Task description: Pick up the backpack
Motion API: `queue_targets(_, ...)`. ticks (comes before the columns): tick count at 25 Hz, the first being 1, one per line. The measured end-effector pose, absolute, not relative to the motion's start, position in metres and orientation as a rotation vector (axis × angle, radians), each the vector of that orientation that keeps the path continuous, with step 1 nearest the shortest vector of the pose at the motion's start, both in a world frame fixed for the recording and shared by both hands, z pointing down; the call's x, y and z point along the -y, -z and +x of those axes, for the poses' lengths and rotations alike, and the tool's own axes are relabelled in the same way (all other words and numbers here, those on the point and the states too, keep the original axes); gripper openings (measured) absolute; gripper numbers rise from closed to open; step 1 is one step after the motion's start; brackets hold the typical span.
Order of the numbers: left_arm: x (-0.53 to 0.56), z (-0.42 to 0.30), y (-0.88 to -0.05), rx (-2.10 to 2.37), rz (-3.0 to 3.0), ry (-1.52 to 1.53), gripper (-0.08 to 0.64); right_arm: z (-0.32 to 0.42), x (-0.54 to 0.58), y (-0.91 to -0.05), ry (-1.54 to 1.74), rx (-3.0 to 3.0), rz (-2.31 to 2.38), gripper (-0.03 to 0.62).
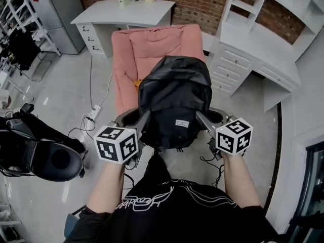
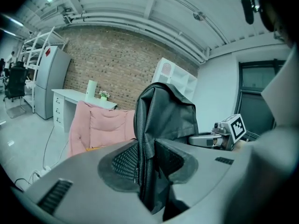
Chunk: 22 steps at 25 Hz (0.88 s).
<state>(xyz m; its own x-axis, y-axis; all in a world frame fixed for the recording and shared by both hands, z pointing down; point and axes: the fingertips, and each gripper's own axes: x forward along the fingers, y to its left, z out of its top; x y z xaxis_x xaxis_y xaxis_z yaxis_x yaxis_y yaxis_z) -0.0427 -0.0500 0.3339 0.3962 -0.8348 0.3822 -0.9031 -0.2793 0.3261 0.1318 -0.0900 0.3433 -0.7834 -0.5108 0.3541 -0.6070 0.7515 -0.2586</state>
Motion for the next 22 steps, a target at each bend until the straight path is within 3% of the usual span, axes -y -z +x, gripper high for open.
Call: queue_targets(22, 0.008, -0.026, -0.261, 1.500, 2.275, -0.133, 0.103, 0.148, 0.046, -0.269, -0.394, 2.809, 0.915, 0.051)
